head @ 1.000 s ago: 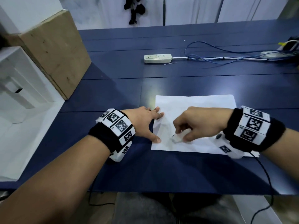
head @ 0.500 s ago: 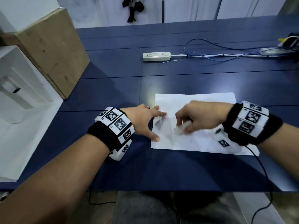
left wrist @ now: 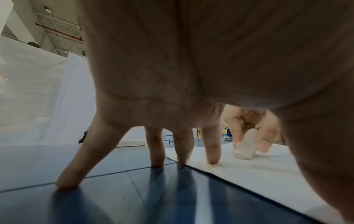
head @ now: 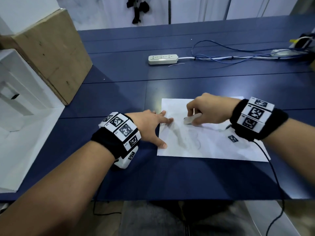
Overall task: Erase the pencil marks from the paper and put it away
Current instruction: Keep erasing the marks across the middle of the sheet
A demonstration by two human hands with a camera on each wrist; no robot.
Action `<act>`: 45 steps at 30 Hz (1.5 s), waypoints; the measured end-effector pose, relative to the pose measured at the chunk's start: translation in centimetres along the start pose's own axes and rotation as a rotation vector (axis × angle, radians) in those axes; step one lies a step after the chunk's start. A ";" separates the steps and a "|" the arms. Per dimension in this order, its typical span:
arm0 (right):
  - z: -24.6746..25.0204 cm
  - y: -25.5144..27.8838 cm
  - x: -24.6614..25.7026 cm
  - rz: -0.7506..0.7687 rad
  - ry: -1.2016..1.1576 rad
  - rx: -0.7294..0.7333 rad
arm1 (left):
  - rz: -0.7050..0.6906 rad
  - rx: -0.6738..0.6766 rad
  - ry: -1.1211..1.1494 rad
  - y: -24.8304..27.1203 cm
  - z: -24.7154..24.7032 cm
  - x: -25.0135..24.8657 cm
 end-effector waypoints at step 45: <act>-2.4 2.5 2.5 0.142 -0.049 0.137 | 0.026 -0.002 0.010 -0.2 0.0 -0.3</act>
Point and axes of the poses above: each hand's wrist, its own y-axis away from the middle knuckle, its own z-axis out of the back of the hand, x = y × z, the point moved 6 cm from there along -y, towards the middle knuckle, and after that the axes turned 2 degrees about z, right-handed, at the moved point
